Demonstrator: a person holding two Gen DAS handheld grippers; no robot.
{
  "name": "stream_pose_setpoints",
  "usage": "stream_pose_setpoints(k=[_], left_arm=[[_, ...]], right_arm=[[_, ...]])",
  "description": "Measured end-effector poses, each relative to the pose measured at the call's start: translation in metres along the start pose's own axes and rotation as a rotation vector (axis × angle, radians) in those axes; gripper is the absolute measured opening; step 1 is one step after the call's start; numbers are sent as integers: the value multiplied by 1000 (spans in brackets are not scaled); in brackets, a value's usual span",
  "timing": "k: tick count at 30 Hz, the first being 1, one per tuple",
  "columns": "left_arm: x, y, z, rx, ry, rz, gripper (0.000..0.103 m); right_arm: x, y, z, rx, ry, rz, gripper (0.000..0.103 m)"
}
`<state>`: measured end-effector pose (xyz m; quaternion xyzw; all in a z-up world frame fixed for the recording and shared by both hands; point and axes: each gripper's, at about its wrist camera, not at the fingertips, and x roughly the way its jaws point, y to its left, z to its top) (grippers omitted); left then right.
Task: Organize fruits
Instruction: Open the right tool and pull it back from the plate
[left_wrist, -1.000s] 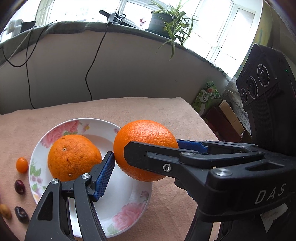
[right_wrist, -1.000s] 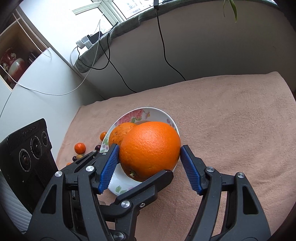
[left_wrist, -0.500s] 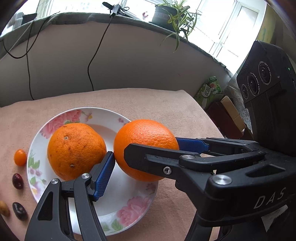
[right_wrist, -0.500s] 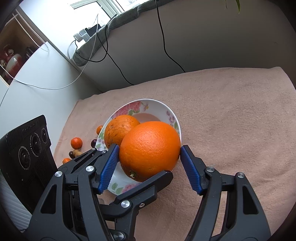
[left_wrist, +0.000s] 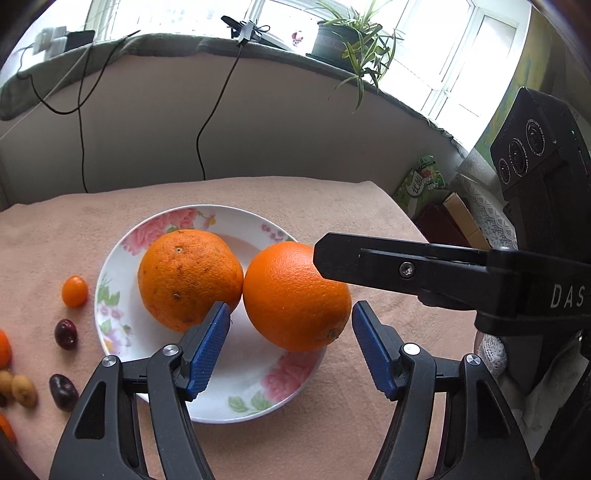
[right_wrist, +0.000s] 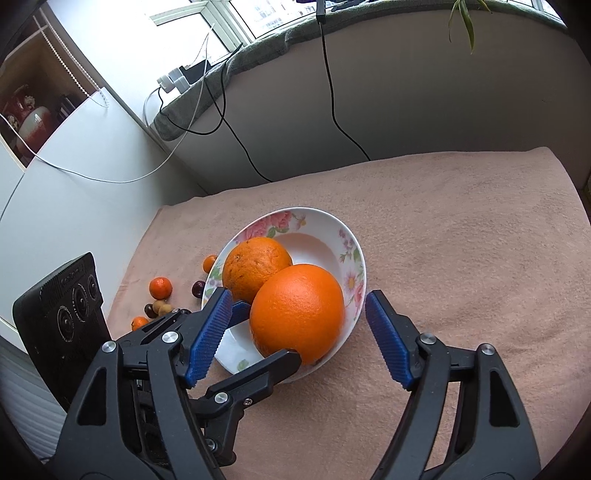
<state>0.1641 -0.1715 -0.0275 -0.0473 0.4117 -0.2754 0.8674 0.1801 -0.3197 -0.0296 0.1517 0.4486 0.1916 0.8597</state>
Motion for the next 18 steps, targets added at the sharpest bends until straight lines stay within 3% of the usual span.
stream_pose_setpoints(k=[12,18], left_arm=[[-43,14,-19,-2,-59,24,69],[-64,26,-30,1,-98,44,70]], right_arm=[[-13,29,-13,-54,-45,-11,78],[-18,51,-22,-118,-80,-29,86]])
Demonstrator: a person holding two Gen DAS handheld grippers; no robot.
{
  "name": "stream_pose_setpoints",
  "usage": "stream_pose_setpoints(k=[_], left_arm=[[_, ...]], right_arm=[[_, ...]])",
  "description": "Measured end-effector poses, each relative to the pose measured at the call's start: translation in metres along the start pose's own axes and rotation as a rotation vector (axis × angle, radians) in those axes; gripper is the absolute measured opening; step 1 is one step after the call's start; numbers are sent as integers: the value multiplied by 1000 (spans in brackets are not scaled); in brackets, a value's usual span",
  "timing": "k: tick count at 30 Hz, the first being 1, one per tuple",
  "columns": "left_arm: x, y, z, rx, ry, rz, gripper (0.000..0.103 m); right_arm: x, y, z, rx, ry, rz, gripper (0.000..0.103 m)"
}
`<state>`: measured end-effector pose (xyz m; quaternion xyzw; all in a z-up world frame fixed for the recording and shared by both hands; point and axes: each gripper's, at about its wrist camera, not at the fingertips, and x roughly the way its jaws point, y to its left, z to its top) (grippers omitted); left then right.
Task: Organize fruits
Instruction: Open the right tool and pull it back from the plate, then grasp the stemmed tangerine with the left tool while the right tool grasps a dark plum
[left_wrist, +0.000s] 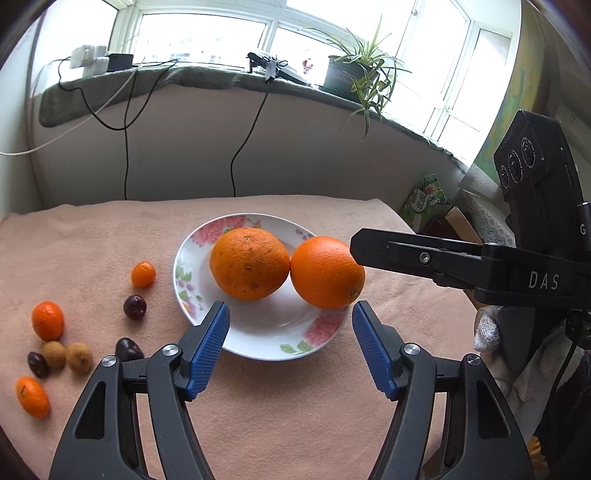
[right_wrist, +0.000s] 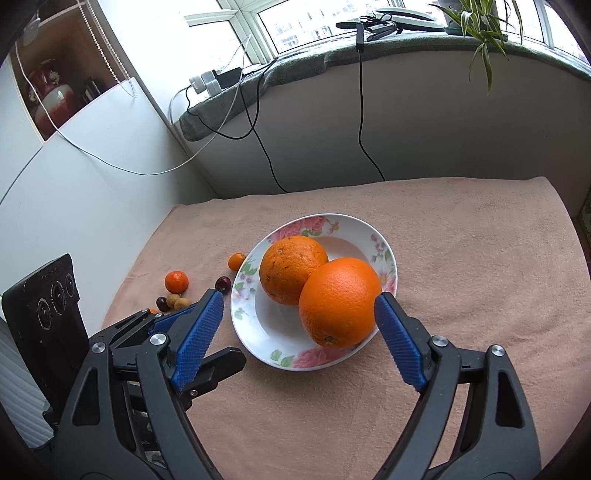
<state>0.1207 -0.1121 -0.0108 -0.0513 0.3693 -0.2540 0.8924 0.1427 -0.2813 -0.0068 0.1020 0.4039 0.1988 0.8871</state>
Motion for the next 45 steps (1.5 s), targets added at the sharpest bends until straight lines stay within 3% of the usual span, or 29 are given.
stream_pose_setpoints(k=[5,17,29,32,34,42,45], left_arm=[[-17,16,-15,8,-17,52,72],[-63,82,-54,-96,-46,181,72],[-87,149,-84,-210,-49,267,71],[-85,160,-87,-229,-39,274,67],[-82,165,-88,-237,-30,278,58],[-73,176,-95,-258,-1,271,51],[-70,177,-94,-259,9,275,51]], right_arm=[[-3,20,-7,-53,-14,-10,86],[8,78,-24,-193,-77,-12,87],[57,138,-50,-348,14,21,87],[71,144,-54,-361,31,18,87],[80,145,-55,-359,49,24,86],[115,144,-55,-360,113,2,62],[126,142,-54,-351,132,-9,60]])
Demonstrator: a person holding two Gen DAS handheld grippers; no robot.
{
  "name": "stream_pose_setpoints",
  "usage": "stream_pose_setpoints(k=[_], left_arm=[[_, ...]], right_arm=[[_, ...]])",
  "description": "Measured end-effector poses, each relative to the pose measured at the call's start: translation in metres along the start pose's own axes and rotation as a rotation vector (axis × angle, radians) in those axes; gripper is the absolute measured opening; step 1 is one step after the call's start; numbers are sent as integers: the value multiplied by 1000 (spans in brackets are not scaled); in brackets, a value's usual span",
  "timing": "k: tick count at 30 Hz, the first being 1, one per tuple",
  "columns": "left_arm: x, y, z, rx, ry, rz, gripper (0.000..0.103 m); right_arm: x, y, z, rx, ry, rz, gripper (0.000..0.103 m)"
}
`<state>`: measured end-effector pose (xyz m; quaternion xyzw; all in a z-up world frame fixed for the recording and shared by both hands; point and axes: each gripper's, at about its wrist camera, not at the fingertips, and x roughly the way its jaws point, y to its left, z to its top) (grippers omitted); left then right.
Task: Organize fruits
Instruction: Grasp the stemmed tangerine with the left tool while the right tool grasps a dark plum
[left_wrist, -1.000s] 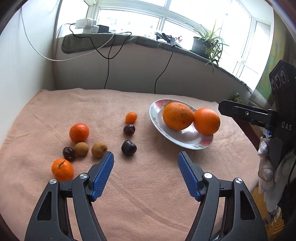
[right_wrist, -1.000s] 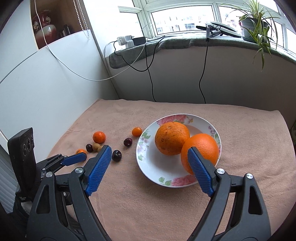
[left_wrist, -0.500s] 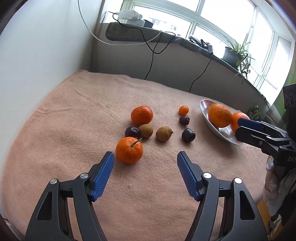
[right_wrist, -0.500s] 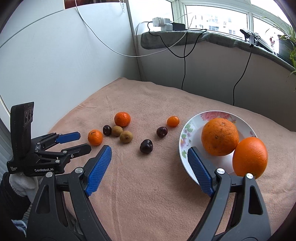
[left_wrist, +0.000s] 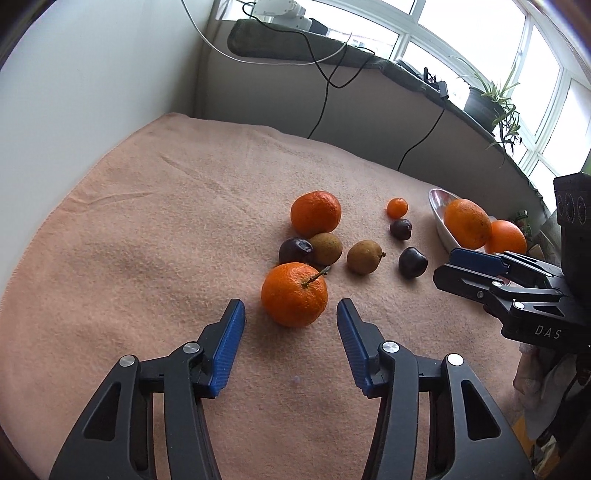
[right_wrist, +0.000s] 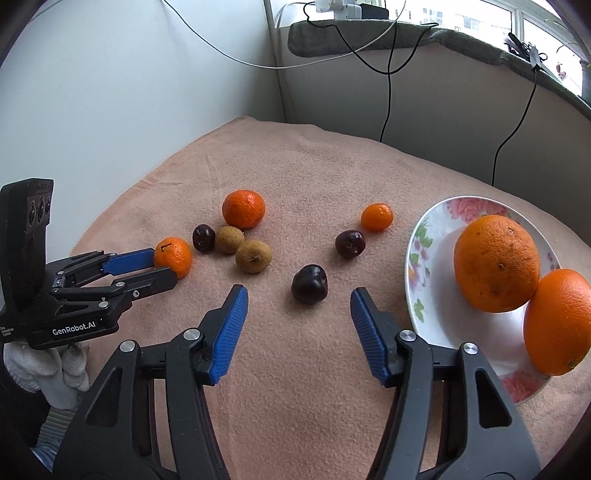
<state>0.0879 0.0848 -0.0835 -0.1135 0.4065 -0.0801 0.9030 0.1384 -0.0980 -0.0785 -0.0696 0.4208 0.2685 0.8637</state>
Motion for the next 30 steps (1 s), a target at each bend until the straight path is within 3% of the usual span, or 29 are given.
stream_pose_setpoints(k=[3,11,20,24,30], left_arm=[[1,0,2,0,2,-1,49],[8,-1,6,6,15,-5,48],[10,0,6,12,21,2,41],[10,1,6,10,16,-4,37],[8,1,5,6,13,-6,36]], right_arm=[[9,-3,2,16,22,14,51],[26,-5,3,24,44,34,50],[35,-4,3,23,54,34,39],[38,-8,4,37,65,25,28],[42,-7,3,24,76,15,27]])
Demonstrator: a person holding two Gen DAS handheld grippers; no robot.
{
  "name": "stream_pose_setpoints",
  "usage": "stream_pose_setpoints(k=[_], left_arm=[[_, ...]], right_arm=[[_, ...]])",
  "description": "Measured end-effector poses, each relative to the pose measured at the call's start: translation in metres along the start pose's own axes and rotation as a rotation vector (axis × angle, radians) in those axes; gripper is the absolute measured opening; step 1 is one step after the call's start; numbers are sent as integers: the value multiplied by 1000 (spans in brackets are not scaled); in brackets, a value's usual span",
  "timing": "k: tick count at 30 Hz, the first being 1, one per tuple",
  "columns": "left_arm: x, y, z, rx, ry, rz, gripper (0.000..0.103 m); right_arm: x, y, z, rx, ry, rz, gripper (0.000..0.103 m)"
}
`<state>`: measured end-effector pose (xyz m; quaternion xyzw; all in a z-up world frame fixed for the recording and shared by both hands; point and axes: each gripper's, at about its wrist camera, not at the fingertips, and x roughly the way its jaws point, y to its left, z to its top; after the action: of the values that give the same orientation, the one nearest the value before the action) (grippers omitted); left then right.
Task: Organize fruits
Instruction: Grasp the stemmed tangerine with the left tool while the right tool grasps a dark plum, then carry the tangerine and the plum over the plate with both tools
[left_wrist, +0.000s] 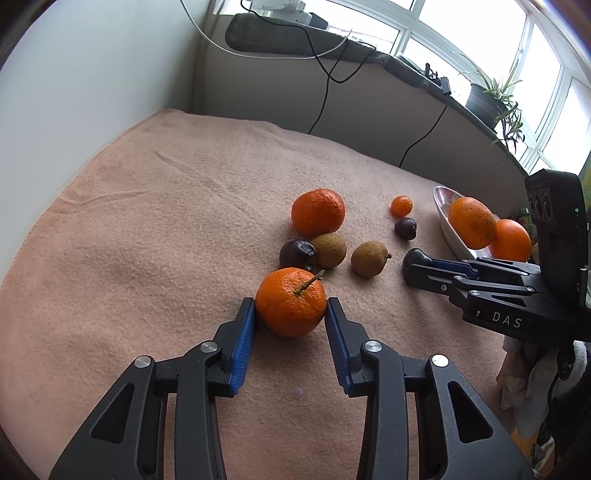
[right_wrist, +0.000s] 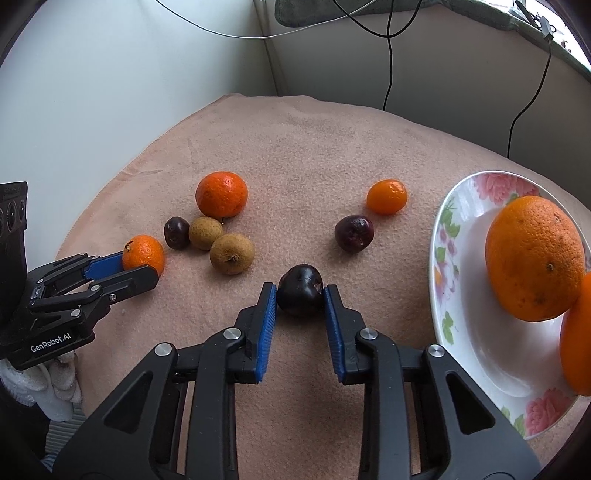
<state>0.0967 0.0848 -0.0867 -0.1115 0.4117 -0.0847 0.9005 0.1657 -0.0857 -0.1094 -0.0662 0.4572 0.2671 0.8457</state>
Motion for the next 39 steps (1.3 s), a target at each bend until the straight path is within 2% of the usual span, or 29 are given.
stream_pose_setpoints(k=[9,19,28,39], left_arm=[[-5,2,-1,-20,-7,-12,36],[-17,-9,3,-9,-33,-38,36],[-16,-42,19,38,-40,-114,36],[12,-105,39,116,-21,-227,36]], right_arm=[[-10,6,-2,-26,-39,-16,27],[-49,-6,-13,8,-104,8,26],[-92,-34,-32,76,-165,-37,26],[-115,-62,-50,141,-174,-94,27]])
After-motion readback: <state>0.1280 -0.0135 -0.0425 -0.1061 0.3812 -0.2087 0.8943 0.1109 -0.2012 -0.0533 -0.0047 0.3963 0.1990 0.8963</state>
